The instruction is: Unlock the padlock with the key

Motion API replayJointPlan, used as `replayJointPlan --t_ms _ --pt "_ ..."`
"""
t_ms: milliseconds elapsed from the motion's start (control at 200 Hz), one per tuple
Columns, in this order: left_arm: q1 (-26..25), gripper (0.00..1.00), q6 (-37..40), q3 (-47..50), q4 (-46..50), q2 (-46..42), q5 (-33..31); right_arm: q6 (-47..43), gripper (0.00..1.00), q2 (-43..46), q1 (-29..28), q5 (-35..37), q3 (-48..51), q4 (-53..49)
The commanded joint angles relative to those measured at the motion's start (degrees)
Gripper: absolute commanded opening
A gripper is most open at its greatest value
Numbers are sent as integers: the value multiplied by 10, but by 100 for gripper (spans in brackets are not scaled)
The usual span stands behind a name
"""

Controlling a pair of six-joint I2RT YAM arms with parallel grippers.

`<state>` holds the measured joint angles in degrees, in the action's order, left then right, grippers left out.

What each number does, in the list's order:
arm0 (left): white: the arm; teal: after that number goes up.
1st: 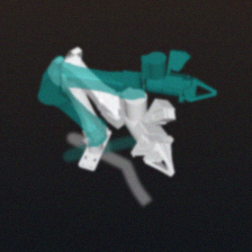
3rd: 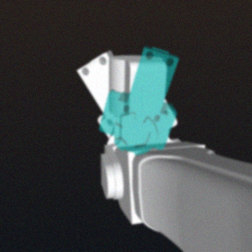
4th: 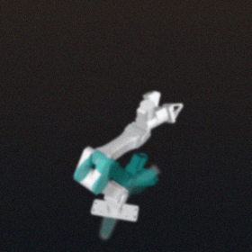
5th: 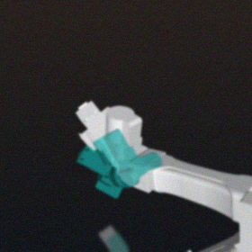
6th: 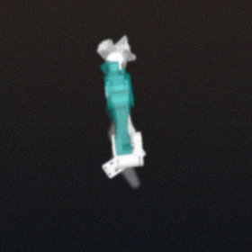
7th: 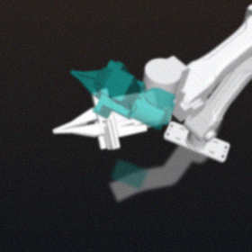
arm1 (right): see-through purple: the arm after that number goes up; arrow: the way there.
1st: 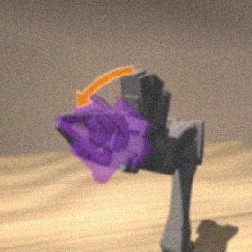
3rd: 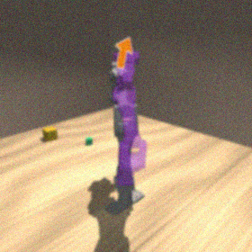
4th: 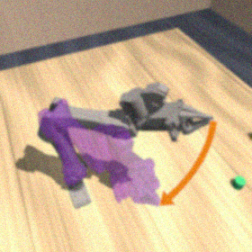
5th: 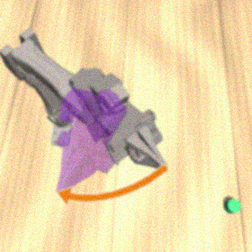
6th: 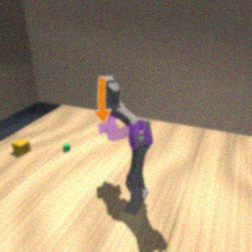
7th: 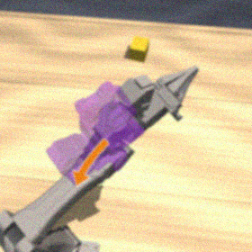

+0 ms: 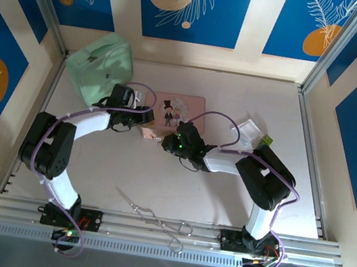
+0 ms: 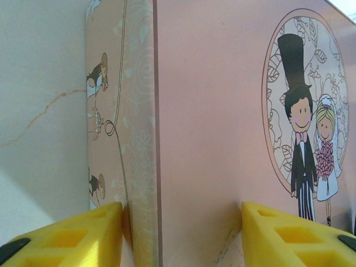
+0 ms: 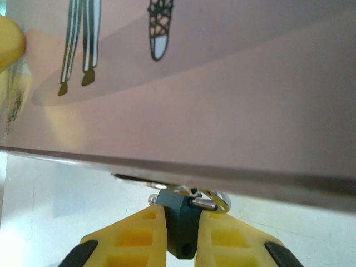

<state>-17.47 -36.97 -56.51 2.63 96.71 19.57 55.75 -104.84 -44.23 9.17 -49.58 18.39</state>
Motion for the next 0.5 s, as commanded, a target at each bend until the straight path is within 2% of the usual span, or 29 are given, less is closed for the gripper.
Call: replayJointPlan --t_ms 0,495 --pt "-8 53 18 -4 51 -11 8 97 0 -65 13 -50 53 -175" --pt "-8 52 14 3 40 -7 13 104 0 -49 14 -51 62 -177"
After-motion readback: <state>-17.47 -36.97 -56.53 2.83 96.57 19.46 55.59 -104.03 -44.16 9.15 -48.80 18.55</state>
